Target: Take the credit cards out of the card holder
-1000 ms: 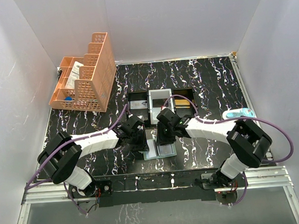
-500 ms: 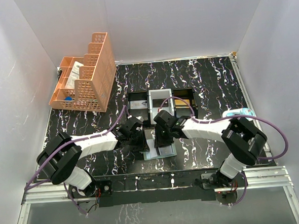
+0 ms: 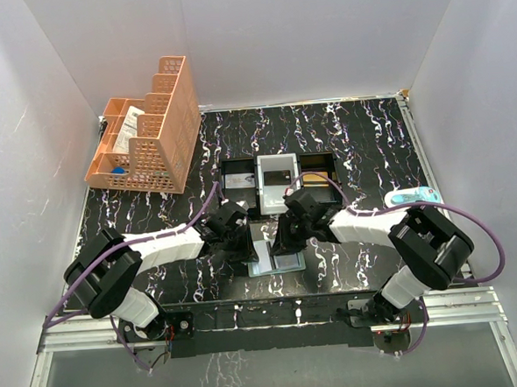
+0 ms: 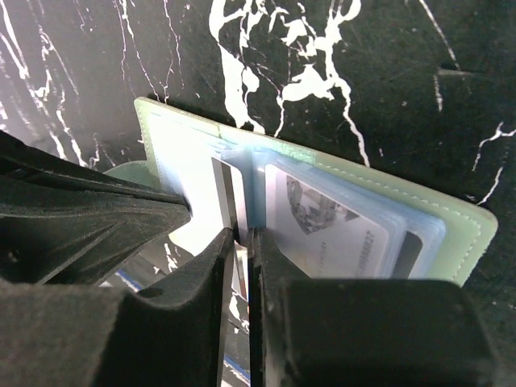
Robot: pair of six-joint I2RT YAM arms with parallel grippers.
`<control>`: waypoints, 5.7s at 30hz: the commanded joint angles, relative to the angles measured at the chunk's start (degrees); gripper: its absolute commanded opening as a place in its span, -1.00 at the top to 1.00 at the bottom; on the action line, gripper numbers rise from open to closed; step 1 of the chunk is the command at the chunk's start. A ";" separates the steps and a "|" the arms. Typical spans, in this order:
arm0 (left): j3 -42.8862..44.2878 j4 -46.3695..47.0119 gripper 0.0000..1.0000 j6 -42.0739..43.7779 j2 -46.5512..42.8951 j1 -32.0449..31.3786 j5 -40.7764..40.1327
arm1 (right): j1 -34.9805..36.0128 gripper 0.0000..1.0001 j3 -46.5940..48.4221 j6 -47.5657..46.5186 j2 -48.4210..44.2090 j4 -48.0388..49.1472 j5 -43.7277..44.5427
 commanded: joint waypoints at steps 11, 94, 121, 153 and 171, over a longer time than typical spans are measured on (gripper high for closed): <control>-0.12 -11.99 0.95 3.77 3.17 -0.40 -5.04 | -7.52 1.00 -7.52 1.50 -3.10 20.29 -20.82; -0.43 -4.82 0.86 2.39 1.35 -1.07 -4.29 | -2.38 1.00 -13.99 12.74 -8.71 23.25 -0.83; 0.68 -25.67 -0.97 4.14 -27.89 8.05 -28.96 | -2.37 1.00 -11.34 -36.54 -33.41 28.87 7.36; 5.85 -29.31 -0.97 20.17 -28.84 23.04 -28.49 | 1.74 1.00 34.23 -92.20 15.20 10.70 9.68; 6.01 -28.64 -0.97 20.32 -29.09 23.05 -29.37 | 1.61 1.00 44.13 -104.63 27.60 7.38 15.27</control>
